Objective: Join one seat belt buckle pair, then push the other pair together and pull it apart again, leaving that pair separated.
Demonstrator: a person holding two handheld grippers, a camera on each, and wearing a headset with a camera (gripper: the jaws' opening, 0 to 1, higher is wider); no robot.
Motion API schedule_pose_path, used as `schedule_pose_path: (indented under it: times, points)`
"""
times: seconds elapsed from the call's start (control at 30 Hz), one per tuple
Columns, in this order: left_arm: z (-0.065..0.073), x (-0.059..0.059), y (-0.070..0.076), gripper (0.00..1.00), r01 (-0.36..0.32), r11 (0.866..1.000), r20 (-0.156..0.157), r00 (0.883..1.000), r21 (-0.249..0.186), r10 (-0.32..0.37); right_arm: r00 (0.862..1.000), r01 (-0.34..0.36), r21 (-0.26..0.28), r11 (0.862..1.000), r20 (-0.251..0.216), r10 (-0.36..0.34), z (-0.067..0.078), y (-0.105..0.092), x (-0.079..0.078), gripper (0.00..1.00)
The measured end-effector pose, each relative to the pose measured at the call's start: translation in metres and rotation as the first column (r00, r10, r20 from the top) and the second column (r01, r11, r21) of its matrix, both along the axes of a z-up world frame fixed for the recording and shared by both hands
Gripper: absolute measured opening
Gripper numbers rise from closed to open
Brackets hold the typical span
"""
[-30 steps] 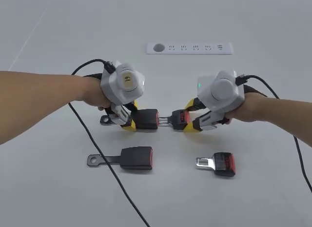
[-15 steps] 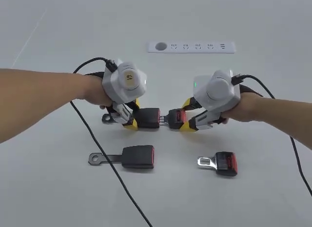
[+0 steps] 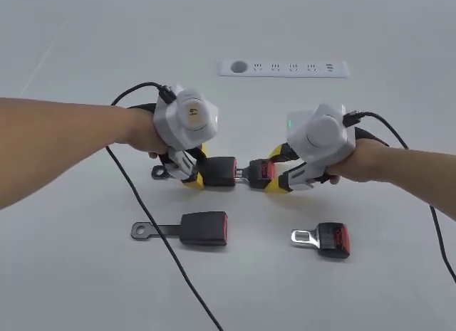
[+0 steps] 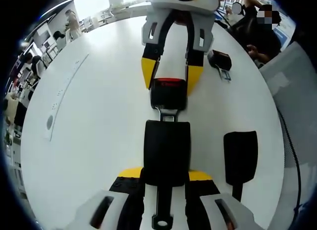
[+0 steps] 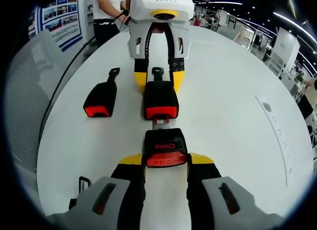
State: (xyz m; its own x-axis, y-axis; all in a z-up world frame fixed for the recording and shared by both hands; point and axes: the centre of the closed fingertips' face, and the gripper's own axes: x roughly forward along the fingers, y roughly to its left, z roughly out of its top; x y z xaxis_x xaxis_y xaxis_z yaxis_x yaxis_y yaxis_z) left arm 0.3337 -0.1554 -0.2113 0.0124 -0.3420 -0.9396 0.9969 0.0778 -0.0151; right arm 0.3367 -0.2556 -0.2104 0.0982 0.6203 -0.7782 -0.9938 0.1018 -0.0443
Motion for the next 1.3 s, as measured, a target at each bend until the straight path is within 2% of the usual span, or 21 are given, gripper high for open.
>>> schedule_pose_path:
  times: [0.63, 1.07, 1.2, 1.3]
  points:
    - [0.0, 0.0, 0.0, 0.31, -0.004, 1.0, -0.001, 1.0, -0.016, 0.004, 1.0, 0.003, 0.007, 1.0, -0.008, -0.003, 0.002, 0.009, -0.001, 0.29]
    - [0.001, -0.001, -0.001, 0.31, -0.003, 1.0, 0.0, 1.0, -0.018, 0.003, 1.0, 0.009, -0.006, 1.0, -0.011, -0.009, 0.002, 0.007, 0.0, 0.29]
    - [0.002, -0.002, -0.001, 0.31, 0.001, 1.0, 0.002, 1.0, -0.011, -0.001, 1.0, 0.008, 0.005, 1.0, -0.012, -0.008, 0.002, 0.018, 0.0, 0.29]
    - [0.002, -0.002, -0.001, 0.31, -0.004, 1.0, 0.002, 1.0, -0.017, 0.004, 1.0, 0.004, -0.001, 1.0, -0.017, -0.004, 0.003, 0.018, -0.001, 0.29]
